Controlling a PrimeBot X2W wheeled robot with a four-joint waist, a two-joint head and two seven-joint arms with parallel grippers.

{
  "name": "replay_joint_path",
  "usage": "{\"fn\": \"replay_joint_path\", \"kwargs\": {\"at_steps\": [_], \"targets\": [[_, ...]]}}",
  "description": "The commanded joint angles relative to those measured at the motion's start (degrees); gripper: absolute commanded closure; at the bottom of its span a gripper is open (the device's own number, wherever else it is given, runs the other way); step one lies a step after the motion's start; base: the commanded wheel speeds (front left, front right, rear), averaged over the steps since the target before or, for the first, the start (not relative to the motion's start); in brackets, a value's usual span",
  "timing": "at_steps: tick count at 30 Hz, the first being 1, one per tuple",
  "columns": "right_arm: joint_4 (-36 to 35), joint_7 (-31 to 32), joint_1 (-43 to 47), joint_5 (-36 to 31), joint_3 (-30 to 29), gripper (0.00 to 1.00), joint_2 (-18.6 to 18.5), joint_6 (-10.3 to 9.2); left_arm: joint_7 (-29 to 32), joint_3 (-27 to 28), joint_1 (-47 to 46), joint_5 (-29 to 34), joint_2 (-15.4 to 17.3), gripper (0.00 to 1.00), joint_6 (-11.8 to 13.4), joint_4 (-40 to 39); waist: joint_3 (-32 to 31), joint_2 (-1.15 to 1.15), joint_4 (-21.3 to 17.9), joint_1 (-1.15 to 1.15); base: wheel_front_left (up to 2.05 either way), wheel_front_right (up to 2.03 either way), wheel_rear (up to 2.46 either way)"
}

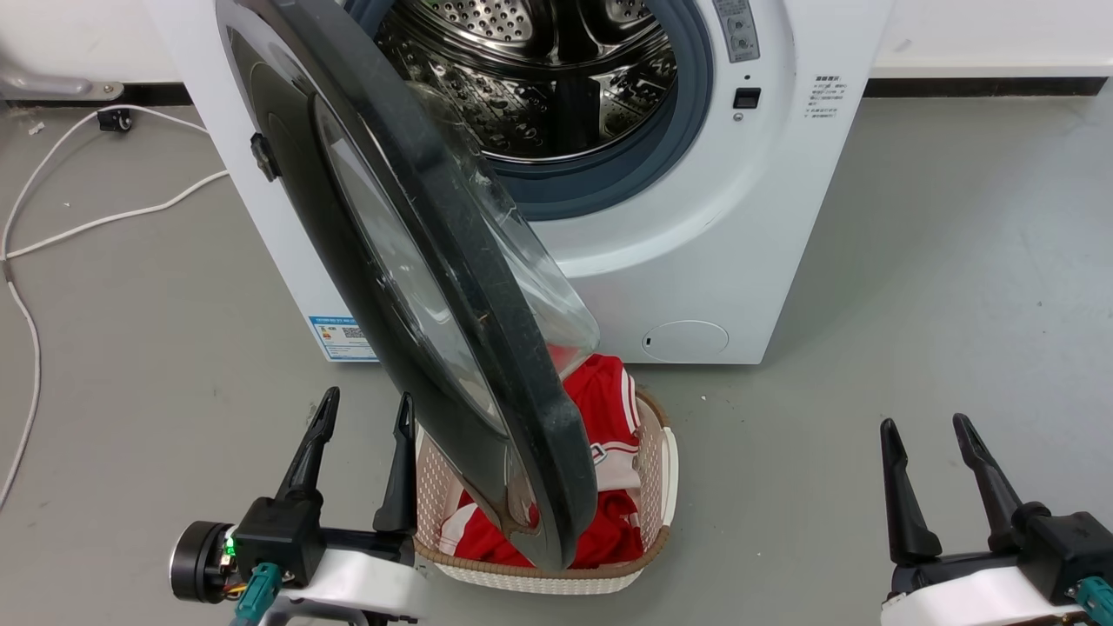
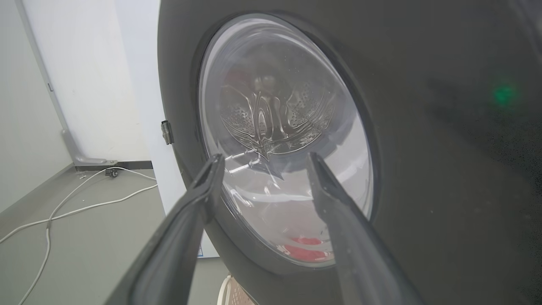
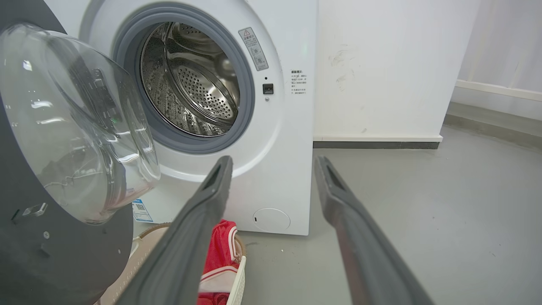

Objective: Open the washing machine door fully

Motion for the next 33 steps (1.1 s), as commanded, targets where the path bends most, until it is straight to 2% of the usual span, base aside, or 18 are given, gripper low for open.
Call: {"fn": "replay_joint_path", "kwargs": {"at_steps": [1,4,5,6,7,16,26,33], "targets": [[0.2,-0.4,-0.8,0.0,-0.1,0.0,0.2,-0.04,-0.1,0.0,-0.7,-0.3,0.0,0.0,0.1,-0.1,0.1,0.0,0.1,0.0,0.0,0.0,0.0],[0.3,-0.5,-1.0,-0.1,-0.2,0.0,0.2,-0.04,-0.1,-0.1,-0.8,-0.3,0.0,0.04,0.2,-0.1,0.2,0.0,0.1,0.0,0.0,0.0,0.0],[0.4,-0.6,-1.0,-0.1,-0.2,0.0,0.2,-0.04,-0.1,-0.1,-0.8,-0.3,0.0,0.52,0.2,0.0,0.2,0.0,0.1,0.0,0.0,0.0,0.0],[0.5,-0.6,-0.9,0.0,-0.1,0.0,0.2,-0.04,-0.1,-0.1,-0.8,-0.3,0.0,0.8,0.1,0.0,0.1,0.0,0.1,0.0,0.0,0.0,0.0],[0.6,-0.6,-0.9,0.1,-0.2,0.0,0.2,-0.04,-0.1,-0.1,-0.7,-0.3,0.0,1.0,0.0,0.1,0.1,0.0,0.1,0.0,0.0,0.0,0.0],[0.8,-0.7,-1.0,-0.2,-0.3,0.0,0.2,-0.04,-0.1,0.3,-1.7,-1.4,0.0,1.0,0.5,-1.1,0.3,0.0,0.2,0.0,0.0,0.0,0.0],[1.4,-0.8,-1.2,0.1,-0.6,0.0,0.2,-0.04,-0.1,1.9,-5.0,-0.3,0.0,1.0,1.3,-15.0,0.2,0.0,0.4,0.0,0.0,0.0,0.0],[1.9,-0.9,-1.5,-0.7,-0.6,0.0,0.2,-0.04,-0.1,0.6,-8.5,0.7,0.0,1.0,2.2,-26.6,0.1,0.0,0.2,0.0,0.0,0.0,0.0]]}}
